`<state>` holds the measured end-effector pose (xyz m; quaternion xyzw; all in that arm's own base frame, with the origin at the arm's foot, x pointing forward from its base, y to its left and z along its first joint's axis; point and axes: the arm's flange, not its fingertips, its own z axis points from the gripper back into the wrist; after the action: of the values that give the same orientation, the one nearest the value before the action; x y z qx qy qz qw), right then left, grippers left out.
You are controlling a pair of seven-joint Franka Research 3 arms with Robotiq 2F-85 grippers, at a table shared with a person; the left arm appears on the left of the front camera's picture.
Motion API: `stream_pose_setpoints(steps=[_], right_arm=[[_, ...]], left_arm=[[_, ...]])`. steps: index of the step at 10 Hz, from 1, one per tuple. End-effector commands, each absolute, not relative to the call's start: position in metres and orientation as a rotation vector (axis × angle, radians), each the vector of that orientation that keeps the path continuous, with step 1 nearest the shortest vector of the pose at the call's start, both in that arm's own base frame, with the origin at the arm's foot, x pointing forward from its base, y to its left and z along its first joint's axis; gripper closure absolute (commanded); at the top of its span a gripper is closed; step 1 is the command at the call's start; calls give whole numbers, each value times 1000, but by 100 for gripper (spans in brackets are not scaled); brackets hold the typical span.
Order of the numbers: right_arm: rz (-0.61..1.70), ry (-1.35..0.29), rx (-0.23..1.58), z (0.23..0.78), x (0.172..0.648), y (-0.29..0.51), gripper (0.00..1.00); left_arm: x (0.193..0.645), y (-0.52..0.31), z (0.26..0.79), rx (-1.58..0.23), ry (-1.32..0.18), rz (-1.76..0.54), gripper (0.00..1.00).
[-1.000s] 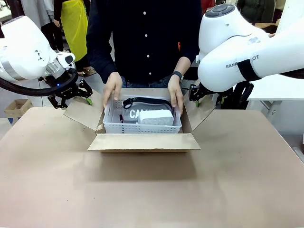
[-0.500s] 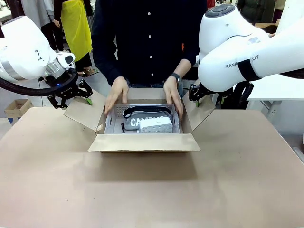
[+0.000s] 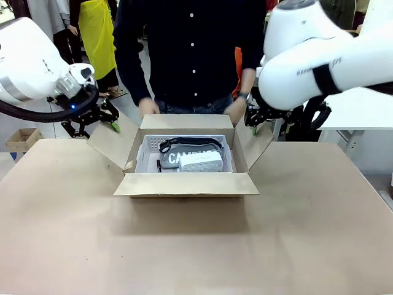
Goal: Pack the gift set into the box.
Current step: Lift both hands away from the flaps of the Package Box.
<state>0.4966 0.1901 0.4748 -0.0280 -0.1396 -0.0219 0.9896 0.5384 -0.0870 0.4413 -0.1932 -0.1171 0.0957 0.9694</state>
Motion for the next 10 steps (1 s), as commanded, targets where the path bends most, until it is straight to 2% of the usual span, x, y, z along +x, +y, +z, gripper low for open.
stream_pose_setpoints(steps=[1, 3, 4, 6, 7, 8, 9, 10], right_arm=[[-33, -217, 145, 503, 468, 142, 0], [89, -197, 493, 516, 441, 94, 0], [107, -213, 688, 514, 429, 60, 0], [18, -256, 1035, 478, 410, -11, 0], [-70, -272, 1127, 454, 405, -34, 0], [-191, -305, 1220, 434, 403, -49, 0], [-12, -328, 989, 487, 402, -13, 0], [-12, -328, 989, 487, 402, -13, 0]], left_arm=[[502, -42, 463, -612, -261, 114, 0], [476, 8, 464, -912, -264, 7, 0], [469, 37, 458, -1057, -267, 28, 0], [469, 105, 422, -1404, -231, 18, 0], [467, 133, 401, -1556, -259, 91, 0], [468, 149, 387, -1584, -254, 223, 0], [441, 112, 430, -1404, -349, 46, 0], [441, 112, 430, -1404, -349, 46, 0]])
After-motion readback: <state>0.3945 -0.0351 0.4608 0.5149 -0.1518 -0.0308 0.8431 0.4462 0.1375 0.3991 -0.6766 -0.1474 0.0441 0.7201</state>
